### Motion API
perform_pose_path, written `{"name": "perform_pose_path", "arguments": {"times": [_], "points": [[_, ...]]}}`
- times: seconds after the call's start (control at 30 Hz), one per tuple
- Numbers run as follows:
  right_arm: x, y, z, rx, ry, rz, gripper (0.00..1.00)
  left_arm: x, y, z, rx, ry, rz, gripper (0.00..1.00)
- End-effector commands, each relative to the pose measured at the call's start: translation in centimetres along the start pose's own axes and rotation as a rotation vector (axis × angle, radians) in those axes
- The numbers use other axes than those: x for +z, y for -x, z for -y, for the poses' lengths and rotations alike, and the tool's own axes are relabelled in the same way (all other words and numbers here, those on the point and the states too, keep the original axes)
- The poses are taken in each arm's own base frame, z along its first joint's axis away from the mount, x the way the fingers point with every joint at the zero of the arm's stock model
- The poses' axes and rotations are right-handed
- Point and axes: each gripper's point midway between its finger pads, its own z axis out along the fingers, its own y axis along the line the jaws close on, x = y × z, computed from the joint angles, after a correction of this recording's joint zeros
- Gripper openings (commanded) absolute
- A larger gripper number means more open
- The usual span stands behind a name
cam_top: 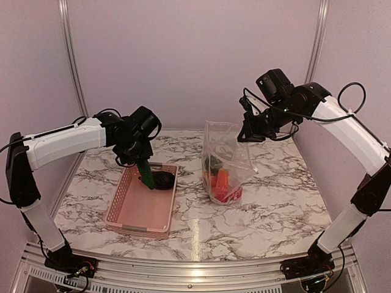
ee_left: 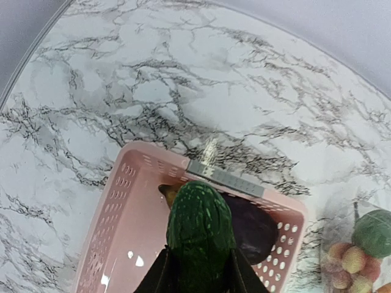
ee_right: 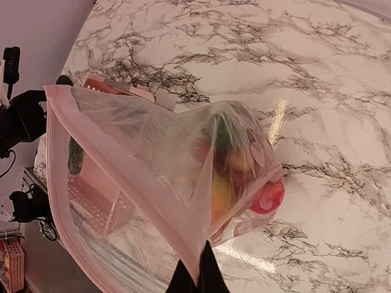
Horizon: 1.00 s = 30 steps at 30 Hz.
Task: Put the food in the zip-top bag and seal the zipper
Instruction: Pick up the fake vegetable from the bin, then place the fake vegetable in the zipper food storage bag.
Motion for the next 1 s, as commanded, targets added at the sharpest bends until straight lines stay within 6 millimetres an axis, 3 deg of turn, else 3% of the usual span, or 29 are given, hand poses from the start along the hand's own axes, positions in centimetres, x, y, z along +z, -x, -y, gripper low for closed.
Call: {"name": "perform_pose_path", "arguments": {"times": [0.0, 0.13, 0.33, 0.57, 0.73, 0.83, 0.97], "points": [[-1.7, 1.3, -1.5, -0.024, 0.036, 0.041, 0.00, -6.1, 4.7, 2.6, 0.126, -0.084, 0.198, 0.13], [-2.3, 1.5, -1.8, -0.023, 0.042, 0.041, 0.00, -12.4, 6.3, 10.0, 0.277, -0.413, 0.381, 0.13], [-3.7, 1.3, -2.5, -0.008, 0.080, 0.051, 0.00, -21.2, 6.4, 16.7, 0.389, -0.789, 0.538, 0.09], [-4.1, 1.2, -3.2, 0.004, 0.115, 0.049, 0.00, -28.7, 6.0, 20.1, 0.394, -1.063, 0.632, 0.05], [-4.8, 1.3, -3.8, 0.013, 0.141, 0.051, 0.00, -32.8, 5.2, 21.5, 0.387, -1.182, 0.686, 0.05], [-4.8, 1.2, -4.4, 0.017, 0.176, 0.036, 0.00, -34.4, 4.5, 22.3, 0.374, -1.258, 0.728, 0.06], [-4.9, 1.5, -5.2, 0.020, 0.208, 0.030, 0.00, -34.0, 3.6, 23.4, 0.377, -1.282, 0.741, 0.06]]}}
